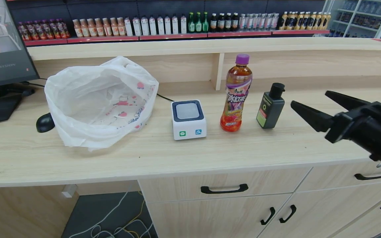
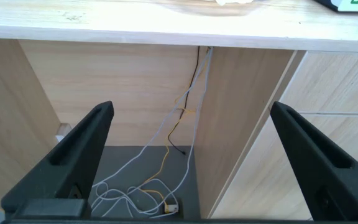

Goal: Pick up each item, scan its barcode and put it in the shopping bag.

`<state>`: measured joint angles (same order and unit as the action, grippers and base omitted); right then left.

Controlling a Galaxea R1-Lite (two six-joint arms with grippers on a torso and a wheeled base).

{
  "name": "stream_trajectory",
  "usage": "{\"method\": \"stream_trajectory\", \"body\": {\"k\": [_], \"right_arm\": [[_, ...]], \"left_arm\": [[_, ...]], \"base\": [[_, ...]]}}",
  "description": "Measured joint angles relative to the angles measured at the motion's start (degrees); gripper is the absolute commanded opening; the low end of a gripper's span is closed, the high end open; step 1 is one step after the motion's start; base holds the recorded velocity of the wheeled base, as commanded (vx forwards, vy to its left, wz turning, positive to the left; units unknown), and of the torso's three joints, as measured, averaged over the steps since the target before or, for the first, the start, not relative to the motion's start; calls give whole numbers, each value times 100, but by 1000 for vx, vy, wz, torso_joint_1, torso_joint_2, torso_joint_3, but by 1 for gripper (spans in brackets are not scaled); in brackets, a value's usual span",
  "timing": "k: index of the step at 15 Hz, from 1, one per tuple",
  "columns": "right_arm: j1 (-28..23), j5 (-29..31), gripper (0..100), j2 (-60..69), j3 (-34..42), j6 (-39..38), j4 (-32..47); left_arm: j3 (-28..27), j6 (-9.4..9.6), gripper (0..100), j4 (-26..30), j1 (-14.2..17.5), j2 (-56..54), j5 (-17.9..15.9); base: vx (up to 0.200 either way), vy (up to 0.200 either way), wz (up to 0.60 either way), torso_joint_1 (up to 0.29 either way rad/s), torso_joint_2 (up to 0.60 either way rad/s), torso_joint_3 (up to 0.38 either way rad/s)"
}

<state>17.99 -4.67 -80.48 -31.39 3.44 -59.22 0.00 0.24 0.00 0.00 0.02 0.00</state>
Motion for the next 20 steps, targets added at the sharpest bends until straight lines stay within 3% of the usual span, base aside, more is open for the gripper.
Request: {"method": "stream_trajectory", "body": {"k": [4, 9, 20], "right_arm": [[505, 290, 100, -931, -924, 9, -105], [734, 308, 100, -1543, -1701, 15, -105], [940, 834, 100, -2269, -2150, 171, -118]], "left_arm": [[0, 2, 100, 0, 0, 0, 0], [0, 0, 100, 0, 0, 0, 0], [0, 0, 100, 0, 0, 0, 0]], "base": [[0, 0, 0, 0, 0, 0], [0, 0, 0, 0, 0, 0], [0, 0, 0, 0, 0, 0]]}}
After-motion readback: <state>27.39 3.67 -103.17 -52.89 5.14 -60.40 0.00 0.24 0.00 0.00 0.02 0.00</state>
